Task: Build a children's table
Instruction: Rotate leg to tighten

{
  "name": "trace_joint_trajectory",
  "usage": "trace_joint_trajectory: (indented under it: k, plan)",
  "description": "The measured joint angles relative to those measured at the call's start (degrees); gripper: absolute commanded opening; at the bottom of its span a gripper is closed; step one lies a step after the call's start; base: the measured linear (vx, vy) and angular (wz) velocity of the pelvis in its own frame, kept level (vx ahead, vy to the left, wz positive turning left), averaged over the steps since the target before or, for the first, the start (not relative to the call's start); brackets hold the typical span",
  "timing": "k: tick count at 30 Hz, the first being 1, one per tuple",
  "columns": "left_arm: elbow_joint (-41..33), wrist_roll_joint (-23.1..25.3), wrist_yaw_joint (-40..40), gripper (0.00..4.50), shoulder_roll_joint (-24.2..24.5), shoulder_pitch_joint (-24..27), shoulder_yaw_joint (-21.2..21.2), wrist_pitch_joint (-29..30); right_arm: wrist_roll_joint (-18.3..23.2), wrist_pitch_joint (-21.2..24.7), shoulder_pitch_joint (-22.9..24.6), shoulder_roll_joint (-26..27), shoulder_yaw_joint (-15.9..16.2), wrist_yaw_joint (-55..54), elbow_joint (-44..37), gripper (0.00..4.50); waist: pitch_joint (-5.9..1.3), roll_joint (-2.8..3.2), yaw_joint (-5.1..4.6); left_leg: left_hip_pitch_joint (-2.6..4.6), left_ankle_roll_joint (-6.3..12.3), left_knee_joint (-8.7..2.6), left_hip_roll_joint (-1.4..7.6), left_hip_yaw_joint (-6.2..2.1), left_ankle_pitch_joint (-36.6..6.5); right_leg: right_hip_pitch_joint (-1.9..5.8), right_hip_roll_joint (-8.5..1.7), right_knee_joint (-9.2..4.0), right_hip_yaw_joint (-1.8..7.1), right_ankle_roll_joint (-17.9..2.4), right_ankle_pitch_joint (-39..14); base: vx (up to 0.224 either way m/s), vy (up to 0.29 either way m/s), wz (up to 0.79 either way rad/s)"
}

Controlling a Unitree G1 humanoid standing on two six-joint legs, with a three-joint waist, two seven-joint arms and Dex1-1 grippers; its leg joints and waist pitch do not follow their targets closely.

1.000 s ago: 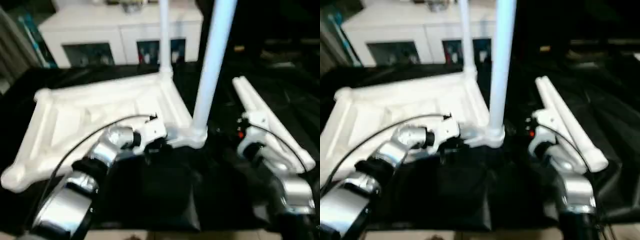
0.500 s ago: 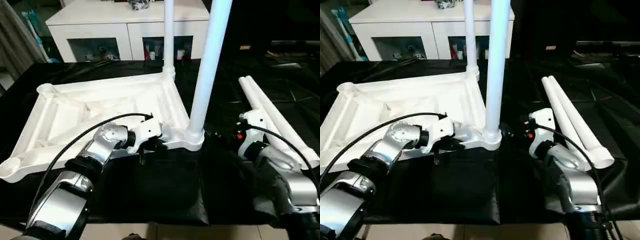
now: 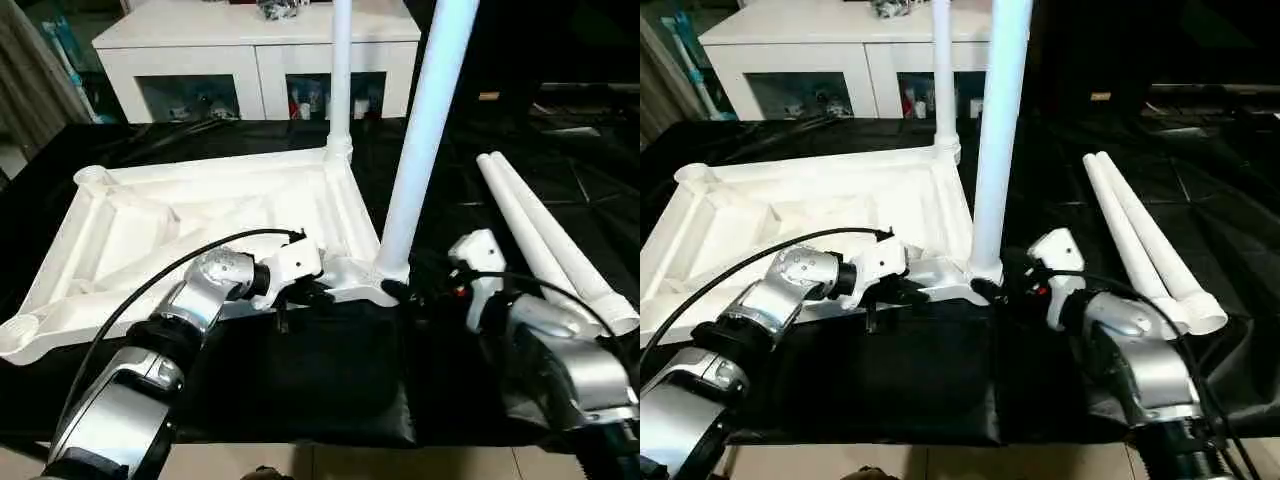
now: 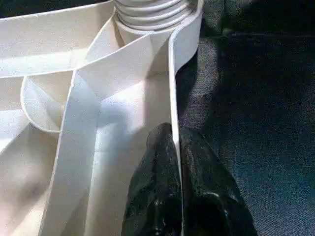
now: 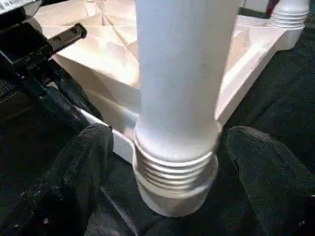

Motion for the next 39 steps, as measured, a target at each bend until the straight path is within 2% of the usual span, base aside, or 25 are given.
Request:
trace_joint_trajectory:
  k: [4, 6, 14, 15, 21, 31, 35, 39]
  plan:
    - [-1.1, 0.0, -0.3, 0.00, 0.2, 0.5, 0.0, 0.5, -0.8, -1.7, -1.8, 0.8, 0.1, -0.2, 3.0, 4.05, 0.02, -0.03, 0.01, -0.01, 0.00, -0.03, 0.00, 0.01, 0.0, 0.01, 0.00, -0.08, 0.00, 0.0, 0.0, 0.000, 0.000, 0.00]
    - [-1.9, 0.0, -0.4, 0.00, 0.3, 0.8, 0.0, 1.1, -0.8, -2.1, -2.5, 1.5, 0.1, -0.2, 4.7, 3.78, 0.02, -0.04, 0.03, -0.02, 0.00, -0.06, 0.00, 0.01, 0.0, 0.01, 0.00, -0.12, -0.01, 0.0, 0.0, 0.000, 0.000, 0.00]
    - [-4.6, 0.0, -0.8, 0.00, 0.7, 2.1, 0.0, 2.3, -0.4, -3.8, -3.4, 2.6, 0.1, 1.8, 7.6, 3.20, 0.02, -0.03, 0.08, -0.07, 0.01, -0.21, 0.00, 0.02, 0.0, 0.00, 0.00, -0.33, -0.08, 0.0, 0.0, 0.000, 0.000, 0.00]
    - [-4.7, 0.0, -0.8, 0.00, 0.7, 2.1, 0.0, 2.3, -0.4, -3.8, -3.4, 2.6, 0.1, 1.9, 7.6, 2.96, 0.02, -0.04, 0.08, -0.06, 0.01, -0.21, 0.00, 0.02, 0.0, 0.00, 0.00, -0.33, -0.08, 0.0, 0.0, 0.000, 0.000, 0.00]
    - [-5.0, -0.2, -1.2, 0.00, 1.0, 2.3, 0.0, 2.6, -0.3, -4.9, -3.9, 2.8, 0.1, 3.1, 9.1, 2.70, 0.04, -0.07, -0.03, -0.06, 0.01, -0.22, 0.00, 0.01, 0.0, 0.00, 0.00, -0.33, -0.07, 0.0, 0.0, 0.000, 0.000, 0.00]
    - [-6.0, -0.4, -0.9, 0.00, 1.4, 2.6, 0.0, 4.0, -0.5, -6.4, -4.7, 3.2, 0.1, 4.1, 11.1, 2.66, 0.12, -0.18, -0.28, -0.04, 0.01, -0.25, 0.01, 0.02, 0.0, 0.00, 0.00, -0.35, -0.07, 0.0, 0.0, 0.000, 0.000, 0.00]
    - [-5.9, -0.1, 1.8, 0.00, 1.0, 2.4, 0.1, 4.9, -0.8, -6.7, -4.9, 5.4, -0.4, -0.3, 12.1, 2.66, 0.28, -0.51, -0.35, 0.08, -0.01, -0.30, 0.02, 0.05, 0.0, 0.06, 0.00, -0.38, -0.05, -0.1, 0.0, 0.000, 0.000, 0.00]
    - [-4.1, 0.4, 6.3, 0.00, -1.7, 0.7, 0.8, 8.7, -1.6, -7.5, -5.9, 10.4, -2.6, -9.2, 14.7, 2.66, 0.32, -0.79, -0.47, 0.37, -0.32, -0.90, 0.02, 0.35, 0.1, 0.21, -0.03, -0.96, 0.00, -0.6, 0.4, 0.000, 0.000, 0.00]
